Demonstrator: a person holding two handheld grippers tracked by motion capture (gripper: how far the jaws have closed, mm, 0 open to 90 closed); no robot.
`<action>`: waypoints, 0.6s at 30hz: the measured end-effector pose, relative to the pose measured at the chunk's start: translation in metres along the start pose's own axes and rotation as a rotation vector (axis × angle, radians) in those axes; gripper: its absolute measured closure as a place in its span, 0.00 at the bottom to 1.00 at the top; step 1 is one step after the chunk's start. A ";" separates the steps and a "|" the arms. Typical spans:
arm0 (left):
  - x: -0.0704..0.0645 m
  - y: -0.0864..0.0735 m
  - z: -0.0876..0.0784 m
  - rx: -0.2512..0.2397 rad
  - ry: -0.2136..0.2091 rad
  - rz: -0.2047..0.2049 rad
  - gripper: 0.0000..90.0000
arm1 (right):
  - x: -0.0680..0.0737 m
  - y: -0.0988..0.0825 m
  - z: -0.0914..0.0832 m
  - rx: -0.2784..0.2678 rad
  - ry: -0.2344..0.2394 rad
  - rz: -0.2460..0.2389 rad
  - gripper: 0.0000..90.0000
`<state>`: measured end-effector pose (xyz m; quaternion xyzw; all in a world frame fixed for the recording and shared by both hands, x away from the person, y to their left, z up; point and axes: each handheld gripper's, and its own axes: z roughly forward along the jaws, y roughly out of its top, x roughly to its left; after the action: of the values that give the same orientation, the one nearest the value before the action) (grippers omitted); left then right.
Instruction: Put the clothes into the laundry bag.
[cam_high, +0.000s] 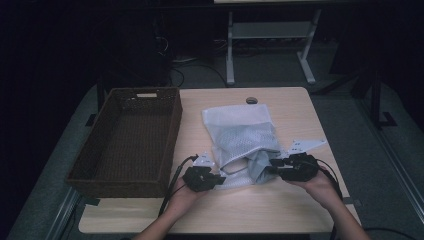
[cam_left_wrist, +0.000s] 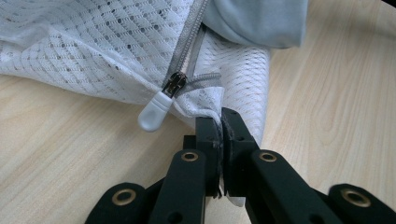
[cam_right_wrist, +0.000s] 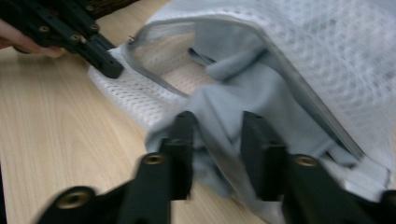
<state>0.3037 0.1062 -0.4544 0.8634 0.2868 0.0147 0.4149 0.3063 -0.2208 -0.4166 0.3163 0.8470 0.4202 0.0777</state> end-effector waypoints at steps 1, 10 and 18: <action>0.000 0.000 0.000 0.000 0.000 0.000 0.96 | -0.002 0.000 -0.001 0.001 -0.016 0.014 0.66; 0.000 -0.001 0.000 0.005 -0.001 0.002 0.95 | -0.029 -0.002 0.031 0.005 -0.056 0.122 0.59; 0.003 0.000 0.001 0.010 0.006 0.002 0.96 | -0.017 0.010 0.049 -0.027 -0.049 0.017 0.93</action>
<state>0.3063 0.1070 -0.4563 0.8657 0.2873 0.0163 0.4096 0.3439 -0.1941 -0.4421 0.3327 0.8362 0.4245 0.0990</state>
